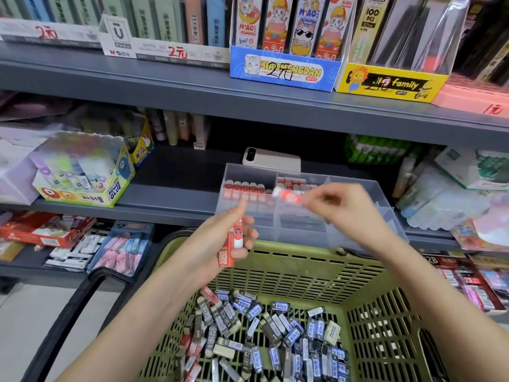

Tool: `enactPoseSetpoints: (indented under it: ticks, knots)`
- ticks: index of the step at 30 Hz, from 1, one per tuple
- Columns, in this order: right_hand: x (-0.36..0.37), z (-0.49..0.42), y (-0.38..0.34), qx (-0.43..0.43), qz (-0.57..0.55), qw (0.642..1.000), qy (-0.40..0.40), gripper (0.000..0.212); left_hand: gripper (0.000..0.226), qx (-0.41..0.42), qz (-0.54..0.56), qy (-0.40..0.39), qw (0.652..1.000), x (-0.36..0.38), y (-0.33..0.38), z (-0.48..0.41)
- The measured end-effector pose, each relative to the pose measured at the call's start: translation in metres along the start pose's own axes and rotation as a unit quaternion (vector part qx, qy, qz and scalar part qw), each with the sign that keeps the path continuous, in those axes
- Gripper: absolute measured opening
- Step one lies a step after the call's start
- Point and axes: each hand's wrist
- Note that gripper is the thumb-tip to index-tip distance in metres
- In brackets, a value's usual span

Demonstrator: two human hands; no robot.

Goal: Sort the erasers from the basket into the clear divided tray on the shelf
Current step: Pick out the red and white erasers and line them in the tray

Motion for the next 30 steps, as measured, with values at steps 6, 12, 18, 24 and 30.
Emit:
enactPoseSetpoints:
  ticks: [6, 12, 18, 24, 30]
  knots:
    - [-0.018, -0.035, 0.034, 0.129, 0.212, 0.953, 0.174, 0.048, 0.028, 0.003, 0.006, 0.009, 1.000, 0.002, -0.003, -0.001]
    - [0.013, -0.058, 0.043, 0.150, 0.321, 0.919, 0.172, 0.045, 0.037, 0.013, -0.031, -0.008, 0.999, 0.007, -0.005, 0.005]
    - [0.022, -0.062, 0.048, 0.179, 0.304, 0.922, 0.159, 0.034, 0.042, 0.036, -0.082, -0.004, 0.996, 0.005, -0.006, 0.004]
    - [0.018, -0.049, 0.037, 0.118, 0.394, 0.895, 0.172, 0.040, 0.046, 0.035, -0.082, -0.011, 0.996, 0.002, -0.010, 0.001]
    - [0.041, -0.004, -0.020, -0.082, 0.038, 0.990, -0.111, 0.025, 0.037, 0.004, -0.064, -0.067, 0.996, 0.000, -0.009, 0.000]
Point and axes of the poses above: each hand's wrist, its own z-axis away from the middle knuckle, its own x-axis out of the palm, y = z × x, and after that the axes turned 2 degrees about x, right-handed
